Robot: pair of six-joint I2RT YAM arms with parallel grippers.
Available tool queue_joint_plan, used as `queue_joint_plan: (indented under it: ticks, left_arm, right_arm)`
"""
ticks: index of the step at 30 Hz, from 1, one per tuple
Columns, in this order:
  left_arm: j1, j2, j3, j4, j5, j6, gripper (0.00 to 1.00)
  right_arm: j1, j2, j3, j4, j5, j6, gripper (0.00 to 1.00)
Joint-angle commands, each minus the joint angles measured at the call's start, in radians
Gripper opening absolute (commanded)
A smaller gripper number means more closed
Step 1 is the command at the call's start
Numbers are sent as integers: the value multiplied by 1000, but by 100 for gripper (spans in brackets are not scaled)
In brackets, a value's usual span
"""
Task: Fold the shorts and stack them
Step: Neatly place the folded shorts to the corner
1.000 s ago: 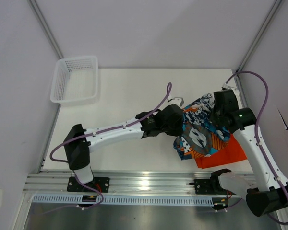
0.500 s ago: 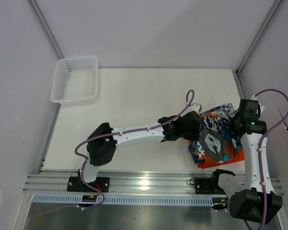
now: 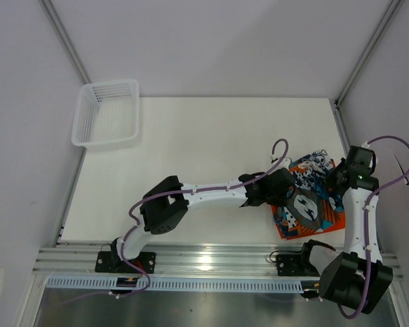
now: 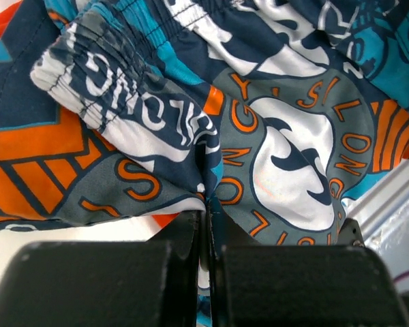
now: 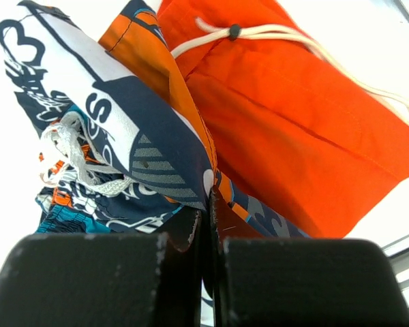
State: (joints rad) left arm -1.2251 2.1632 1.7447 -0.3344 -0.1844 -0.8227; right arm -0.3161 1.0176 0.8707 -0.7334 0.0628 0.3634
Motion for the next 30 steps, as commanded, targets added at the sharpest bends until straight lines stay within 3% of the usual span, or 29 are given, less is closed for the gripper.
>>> queue_joint_plan:
  ticks: [1, 17, 19, 21, 23, 24, 26, 30]
  left_arm:
    - [-13, 32, 75, 21, -24, -4, 0]
    - [-7, 115, 136, -6, -30, 8, 5]
    - [-5, 110, 136, -8, -30, 8, 16]
    - [-2, 106, 125, -8, -23, 5, 39]
    - [1, 92, 113, -9, -12, 0, 53]
    - [1, 84, 105, -8, -12, -3, 64]
    - [3, 49, 64, 9, -12, -4, 76]
    - [3, -37, 6, 12, -27, 3, 82]
  right_arm:
    - [-37, -13, -16, 89, -12, 8, 0]
    - [-97, 61, -61, 195, 6, 22, 1]
    - [-110, 90, -42, 189, 6, 17, 21]
    - [-115, 96, -32, 186, 31, 26, 44]
    - [-127, 88, -29, 207, 40, 28, 49]
    - [-129, 87, -24, 207, 48, 37, 63]
    - [-130, 94, 11, 197, 71, 37, 75]
    - [-130, 84, 70, 166, 120, 39, 81]
